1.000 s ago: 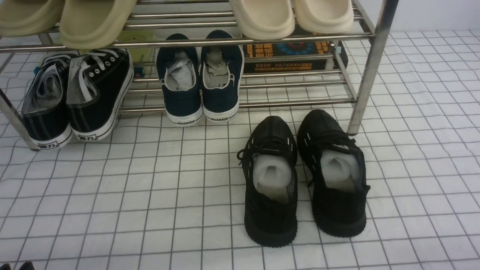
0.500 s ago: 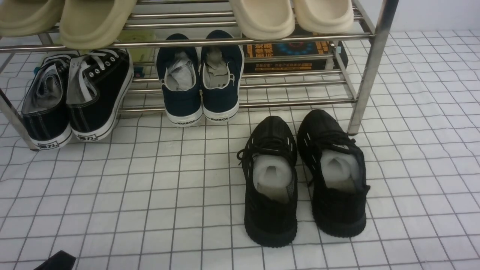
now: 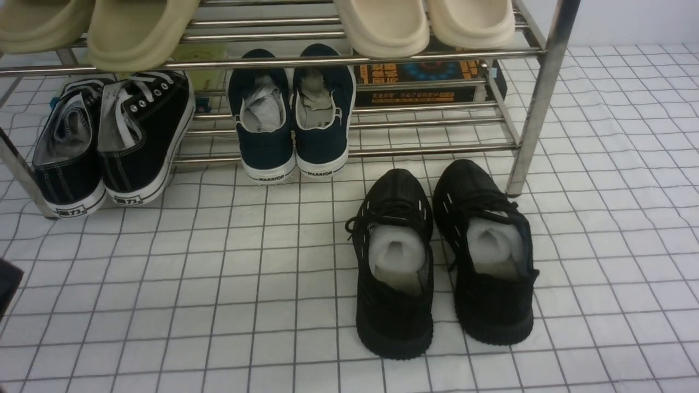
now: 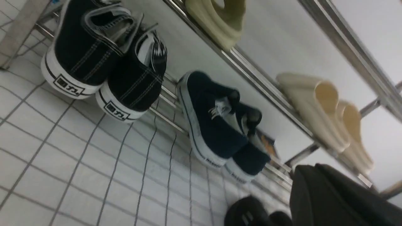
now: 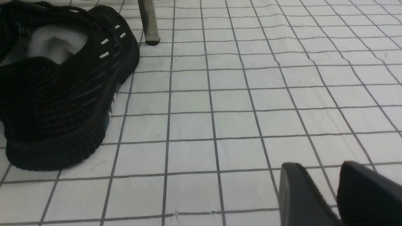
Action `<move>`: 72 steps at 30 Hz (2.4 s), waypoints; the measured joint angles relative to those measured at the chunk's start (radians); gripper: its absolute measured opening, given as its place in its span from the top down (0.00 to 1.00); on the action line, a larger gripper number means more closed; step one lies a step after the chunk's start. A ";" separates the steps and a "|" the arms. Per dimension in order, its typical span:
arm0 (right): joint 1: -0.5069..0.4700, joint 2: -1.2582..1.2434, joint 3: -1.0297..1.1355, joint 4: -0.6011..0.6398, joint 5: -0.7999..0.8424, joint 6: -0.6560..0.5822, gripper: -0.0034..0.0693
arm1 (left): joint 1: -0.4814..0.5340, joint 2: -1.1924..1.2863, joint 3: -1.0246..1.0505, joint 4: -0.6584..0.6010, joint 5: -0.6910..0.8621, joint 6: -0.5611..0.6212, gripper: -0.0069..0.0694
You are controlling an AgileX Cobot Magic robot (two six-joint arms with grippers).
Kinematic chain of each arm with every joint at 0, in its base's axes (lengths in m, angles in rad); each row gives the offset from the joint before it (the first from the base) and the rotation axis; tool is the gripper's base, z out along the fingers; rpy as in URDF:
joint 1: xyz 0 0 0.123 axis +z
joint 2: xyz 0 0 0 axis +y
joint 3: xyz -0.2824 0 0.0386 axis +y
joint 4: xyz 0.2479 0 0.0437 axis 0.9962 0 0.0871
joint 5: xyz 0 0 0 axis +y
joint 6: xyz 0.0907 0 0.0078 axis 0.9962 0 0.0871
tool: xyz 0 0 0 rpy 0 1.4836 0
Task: Take the shoes off the shelf with your hand from the white checkered tablecloth.
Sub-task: 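Grasp the leftmost shoe on the bottom shelf of the shoe rack with the left gripper, then set the held shoe down on the floor in front of the rack with the left gripper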
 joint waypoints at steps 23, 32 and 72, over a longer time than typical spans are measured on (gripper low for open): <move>0.000 0.000 0.000 0.000 0.000 0.000 0.63 | 0.283 1.080 -0.878 0.550 0.628 -0.055 0.89; 0.000 0.000 0.000 0.000 0.000 0.000 0.63 | 0.315 1.168 -0.885 0.214 0.377 0.057 0.83; -0.001 0.000 0.000 0.000 0.000 0.000 0.63 | 0.270 1.117 -0.829 0.512 0.688 0.076 0.89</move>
